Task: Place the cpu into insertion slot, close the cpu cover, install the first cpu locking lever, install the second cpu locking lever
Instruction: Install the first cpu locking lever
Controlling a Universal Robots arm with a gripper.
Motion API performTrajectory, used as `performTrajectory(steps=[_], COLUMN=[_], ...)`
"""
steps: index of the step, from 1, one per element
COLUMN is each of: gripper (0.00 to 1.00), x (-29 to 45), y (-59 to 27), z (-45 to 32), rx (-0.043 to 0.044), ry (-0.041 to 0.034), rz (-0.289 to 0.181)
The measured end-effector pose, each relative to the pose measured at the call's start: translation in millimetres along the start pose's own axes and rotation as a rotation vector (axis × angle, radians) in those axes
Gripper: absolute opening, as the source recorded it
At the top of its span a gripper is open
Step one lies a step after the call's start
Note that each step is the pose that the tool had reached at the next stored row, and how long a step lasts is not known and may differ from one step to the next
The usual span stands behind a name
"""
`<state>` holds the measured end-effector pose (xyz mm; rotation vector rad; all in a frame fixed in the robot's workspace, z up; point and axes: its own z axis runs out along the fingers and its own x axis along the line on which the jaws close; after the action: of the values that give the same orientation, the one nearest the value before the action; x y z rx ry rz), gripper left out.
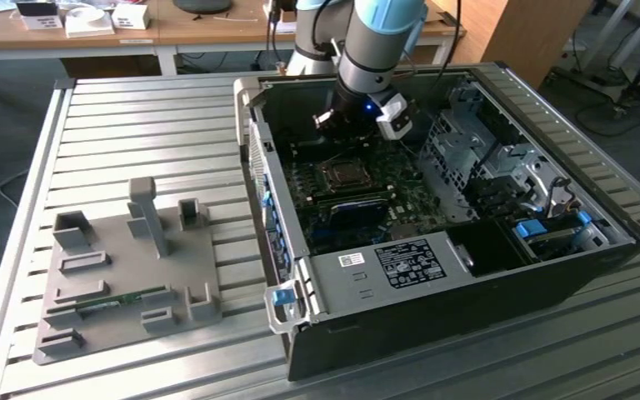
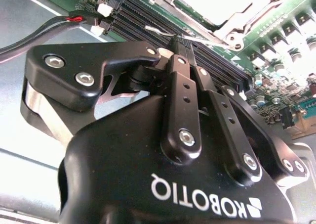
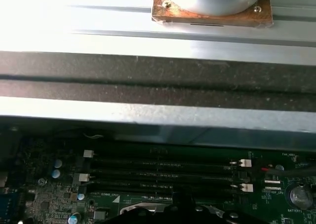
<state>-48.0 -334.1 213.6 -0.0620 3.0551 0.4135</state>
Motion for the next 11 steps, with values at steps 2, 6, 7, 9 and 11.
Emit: performTrajectory(steps=[2,6,7,9,11], gripper=[0.11,0.11,0.11,0.11,0.11], x=[-0.1,-0.2,-0.2,-0.3,-0.4], y=[0.3,0.8,1.0,1.3,1.5], z=[-1.0,-3.1,-3.6,-4.6,-5.6], rx=[0.0001,0.0001,0.0000,-0.0001,0.0000], ry=[0.0000,0.0000,0.0000,0.0000,0.0000], rz=[0.000,0.000,0.000,0.000,0.000])
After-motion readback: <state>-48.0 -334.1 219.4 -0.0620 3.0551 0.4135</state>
